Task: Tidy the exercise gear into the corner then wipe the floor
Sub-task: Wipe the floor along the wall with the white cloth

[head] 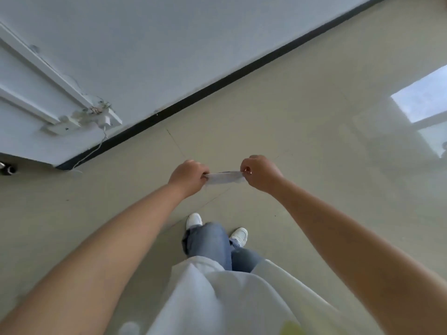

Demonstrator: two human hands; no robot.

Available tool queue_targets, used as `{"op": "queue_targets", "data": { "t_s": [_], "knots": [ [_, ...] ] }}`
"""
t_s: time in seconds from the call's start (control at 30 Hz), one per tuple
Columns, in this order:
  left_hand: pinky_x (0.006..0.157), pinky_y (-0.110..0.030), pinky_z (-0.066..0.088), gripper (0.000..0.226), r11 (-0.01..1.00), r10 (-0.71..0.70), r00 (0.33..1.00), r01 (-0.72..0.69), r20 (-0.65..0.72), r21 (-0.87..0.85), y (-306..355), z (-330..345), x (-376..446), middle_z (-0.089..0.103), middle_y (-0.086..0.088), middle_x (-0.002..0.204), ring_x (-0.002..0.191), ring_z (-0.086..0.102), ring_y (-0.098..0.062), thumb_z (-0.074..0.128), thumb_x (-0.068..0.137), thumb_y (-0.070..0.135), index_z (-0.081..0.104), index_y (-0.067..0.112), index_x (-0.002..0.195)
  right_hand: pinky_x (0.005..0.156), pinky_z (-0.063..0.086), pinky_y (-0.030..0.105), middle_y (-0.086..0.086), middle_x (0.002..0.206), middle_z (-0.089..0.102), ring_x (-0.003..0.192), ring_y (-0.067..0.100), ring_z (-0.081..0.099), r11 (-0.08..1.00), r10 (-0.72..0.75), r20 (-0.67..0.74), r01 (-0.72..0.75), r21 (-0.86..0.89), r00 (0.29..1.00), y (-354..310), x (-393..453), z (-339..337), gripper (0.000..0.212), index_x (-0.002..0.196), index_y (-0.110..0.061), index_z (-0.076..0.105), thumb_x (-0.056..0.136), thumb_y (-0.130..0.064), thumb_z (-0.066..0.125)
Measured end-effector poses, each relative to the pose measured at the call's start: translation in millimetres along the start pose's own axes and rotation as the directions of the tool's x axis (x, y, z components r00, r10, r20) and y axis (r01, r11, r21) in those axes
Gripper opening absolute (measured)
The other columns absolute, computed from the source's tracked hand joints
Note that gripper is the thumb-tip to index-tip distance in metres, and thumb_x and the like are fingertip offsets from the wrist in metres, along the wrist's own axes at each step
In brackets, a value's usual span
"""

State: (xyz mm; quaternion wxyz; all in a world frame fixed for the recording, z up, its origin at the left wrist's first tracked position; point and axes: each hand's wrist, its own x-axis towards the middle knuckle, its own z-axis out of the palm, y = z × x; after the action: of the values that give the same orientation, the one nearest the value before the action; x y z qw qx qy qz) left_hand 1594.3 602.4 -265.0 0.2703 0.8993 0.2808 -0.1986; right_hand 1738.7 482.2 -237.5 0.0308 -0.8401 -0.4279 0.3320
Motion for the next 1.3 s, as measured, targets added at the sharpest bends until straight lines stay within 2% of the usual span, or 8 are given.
{"op": "queue_targets", "data": {
  "t_s": [0.27,0.4,0.57,0.7,0.93,1.07,1.17,1.3],
  "knots": [
    [0.086,-0.03,0.043,0.029,0.962,-0.2,0.98,0.198,0.009,-0.19,-23,31,67,0.067,-0.011,0.113,0.112,0.054,-0.028,0.044,0.092,0.006,0.067,0.006,0.11,0.071,0.028,0.018,0.017,0.114,0.061,0.107,0.028,0.055,0.989,-0.099,0.223,0.12,-0.085,0.97,18,105,4,0.028,0.109,-0.001,0.064,0.09,-0.001,0.042],
    [0.075,-0.03,0.039,0.026,0.925,-0.262,0.962,0.272,0.07,-0.267,-50,52,113,0.068,-0.014,0.106,0.093,0.051,-0.026,0.043,0.088,0.003,0.067,0.0,0.098,0.074,0.034,0.024,0.02,0.113,0.061,0.107,0.03,0.055,0.99,-0.072,0.292,0.104,-0.094,0.954,23,163,21,0.028,0.108,0.0,0.065,0.088,0.001,0.045],
    [0.083,-0.033,0.042,0.029,0.863,-0.35,0.932,0.361,0.096,-0.353,-78,96,159,0.066,-0.013,0.108,0.108,0.054,-0.03,0.042,0.091,0.003,0.067,0.003,0.106,0.084,0.039,0.024,0.015,0.117,0.061,0.11,0.026,0.055,0.979,-0.043,0.4,0.119,-0.166,0.915,40,223,63,0.028,0.113,-0.004,0.063,0.092,-0.004,0.044],
    [0.068,-0.032,0.035,0.023,0.823,-0.422,0.892,0.452,0.163,-0.343,-98,157,192,0.054,-0.01,0.073,0.083,0.048,-0.026,0.042,0.087,-0.001,0.055,0.007,0.069,0.085,0.042,0.025,0.011,0.12,0.062,0.112,0.025,0.055,0.969,-0.029,0.503,0.148,-0.2,0.864,60,273,113,0.031,0.113,-0.007,0.063,0.091,-0.005,0.042],
    [0.065,-0.029,0.028,0.028,0.787,-0.459,0.86,0.51,0.223,-0.346,-136,290,279,0.031,0.001,0.058,0.075,0.04,-0.021,0.043,0.086,-0.001,0.039,0.011,0.062,0.058,0.036,0.016,0.011,0.116,0.065,0.106,0.025,0.059,0.946,-0.036,0.595,0.219,-0.24,0.803,125,374,225,0.03,0.111,-0.009,0.064,0.089,-0.005,0.044],
    [0.067,-0.027,0.03,0.016,0.772,-0.444,0.85,0.523,0.282,-0.362,-162,358,342,0.033,0.002,0.061,0.076,0.042,-0.021,0.042,0.089,0.001,0.047,0.013,0.08,0.054,0.031,0.01,0.013,0.108,0.067,0.09,0.021,0.057,0.948,-0.024,0.604,0.211,-0.24,0.797,161,434,288,0.028,0.106,-0.008,0.066,0.086,-0.004,0.047],
    [0.074,-0.03,0.039,0.02,0.795,-0.462,0.845,0.529,0.268,-0.298,-189,387,390,0.06,-0.008,0.087,0.095,0.056,-0.029,0.044,0.092,0.005,0.062,0.011,0.098,0.052,0.033,0.012,0.008,0.093,0.06,0.082,0.017,0.051,0.955,-0.041,0.581,0.203,-0.218,0.813,182,482,329,0.028,0.106,-0.007,0.066,0.086,-0.004,0.046],
    [0.082,-0.033,0.044,0.024,0.783,-0.562,0.824,0.558,0.07,-0.276,-242,399,445,0.066,-0.016,0.105,0.108,0.055,-0.033,0.044,0.092,0.007,0.063,0.002,0.105,0.054,0.035,0.013,0.014,0.102,0.067,0.085,0.022,0.057,0.934,-0.196,0.468,0.309,-0.179,0.862,182,552,361,0.026,0.107,-0.006,0.066,0.088,-0.006,0.047]
  ]
}}
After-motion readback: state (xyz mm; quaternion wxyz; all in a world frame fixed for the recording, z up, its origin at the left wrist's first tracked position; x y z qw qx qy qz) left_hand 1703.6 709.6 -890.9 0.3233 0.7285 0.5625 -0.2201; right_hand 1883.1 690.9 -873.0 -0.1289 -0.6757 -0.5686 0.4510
